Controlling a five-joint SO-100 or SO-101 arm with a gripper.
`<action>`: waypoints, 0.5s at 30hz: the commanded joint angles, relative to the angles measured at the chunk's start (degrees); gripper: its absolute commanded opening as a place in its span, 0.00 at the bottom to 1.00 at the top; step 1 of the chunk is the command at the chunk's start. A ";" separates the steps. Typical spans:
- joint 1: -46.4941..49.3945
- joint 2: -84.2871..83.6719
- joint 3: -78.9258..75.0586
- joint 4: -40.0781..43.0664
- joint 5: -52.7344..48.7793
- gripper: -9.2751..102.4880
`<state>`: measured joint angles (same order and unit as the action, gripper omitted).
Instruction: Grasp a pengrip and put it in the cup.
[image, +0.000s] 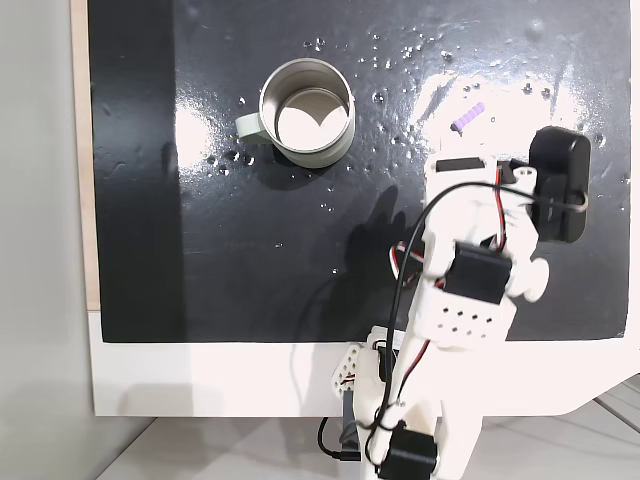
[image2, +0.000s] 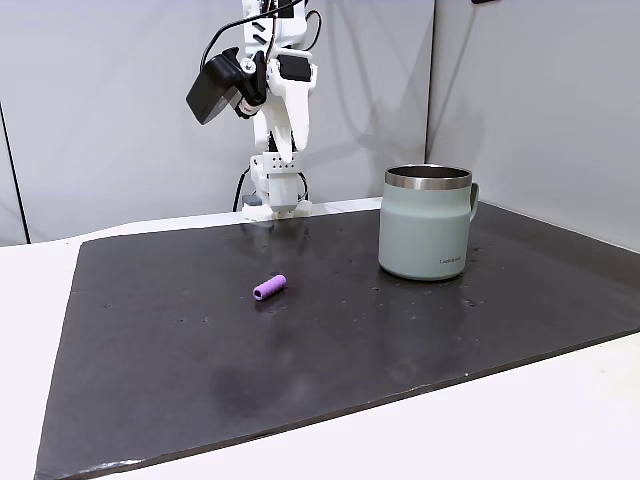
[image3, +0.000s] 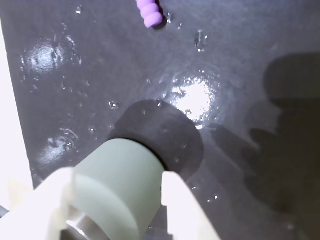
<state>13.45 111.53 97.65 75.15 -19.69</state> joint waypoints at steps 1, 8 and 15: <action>1.93 -5.19 -8.53 1.23 -3.52 0.32; 4.22 -17.31 -16.17 1.41 -12.74 0.34; 5.54 -27.77 -22.68 -1.41 -20.30 0.34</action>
<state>17.93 85.08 80.24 75.94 -37.35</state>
